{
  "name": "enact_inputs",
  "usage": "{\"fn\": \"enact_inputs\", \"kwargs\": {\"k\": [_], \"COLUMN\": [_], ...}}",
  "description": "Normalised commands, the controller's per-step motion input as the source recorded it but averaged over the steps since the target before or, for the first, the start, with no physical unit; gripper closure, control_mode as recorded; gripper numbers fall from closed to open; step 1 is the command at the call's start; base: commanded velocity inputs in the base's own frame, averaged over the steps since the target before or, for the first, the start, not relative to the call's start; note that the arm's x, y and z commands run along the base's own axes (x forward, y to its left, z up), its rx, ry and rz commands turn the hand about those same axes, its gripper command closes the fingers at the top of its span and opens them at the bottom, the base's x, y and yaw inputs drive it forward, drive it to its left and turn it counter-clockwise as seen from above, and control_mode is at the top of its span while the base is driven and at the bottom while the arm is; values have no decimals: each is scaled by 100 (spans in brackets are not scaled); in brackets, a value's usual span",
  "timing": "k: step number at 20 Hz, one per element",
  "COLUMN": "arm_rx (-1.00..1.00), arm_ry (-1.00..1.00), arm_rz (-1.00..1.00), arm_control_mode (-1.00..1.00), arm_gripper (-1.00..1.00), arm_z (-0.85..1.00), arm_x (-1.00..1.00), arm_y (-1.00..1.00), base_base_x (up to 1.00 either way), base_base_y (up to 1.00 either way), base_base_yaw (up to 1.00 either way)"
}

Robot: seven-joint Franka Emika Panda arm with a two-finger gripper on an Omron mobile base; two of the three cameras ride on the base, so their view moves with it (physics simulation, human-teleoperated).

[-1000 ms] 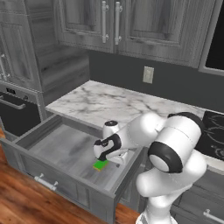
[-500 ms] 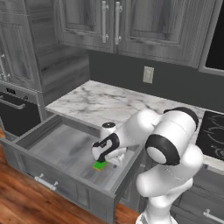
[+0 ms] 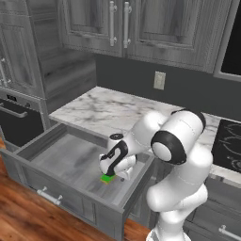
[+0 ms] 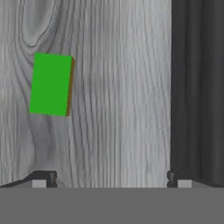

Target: Restock the sink supplies by placing the sponge and soap dispenser on the counter and next to the sink. Make sure the soap dispenser is upright.

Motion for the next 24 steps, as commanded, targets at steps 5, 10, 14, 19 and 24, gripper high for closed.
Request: {"fn": "enact_inputs", "kwargs": {"k": [5, 10, 14, 19, 24], "arm_rx": [0, 0, 0, -1, -1], "arm_ry": [0, 0, 0, 0, 0], "arm_rz": [0, 0, 0, -1, -1], "arm_control_mode": [-100, -100, -100, -100, -100], "arm_gripper": [-100, -100, -100, -100, -100], "arm_z": [-15, -15, -19, -20, -18], "arm_x": [29, 26, 19, 14, 19], "arm_y": [0, 4, 10, 11, 4], "base_base_x": [0, 0, 0, 0, 0], "base_base_y": [0, 0, 0, 0, 0], "base_base_yaw": [0, 0, 0, 0, 0]}}
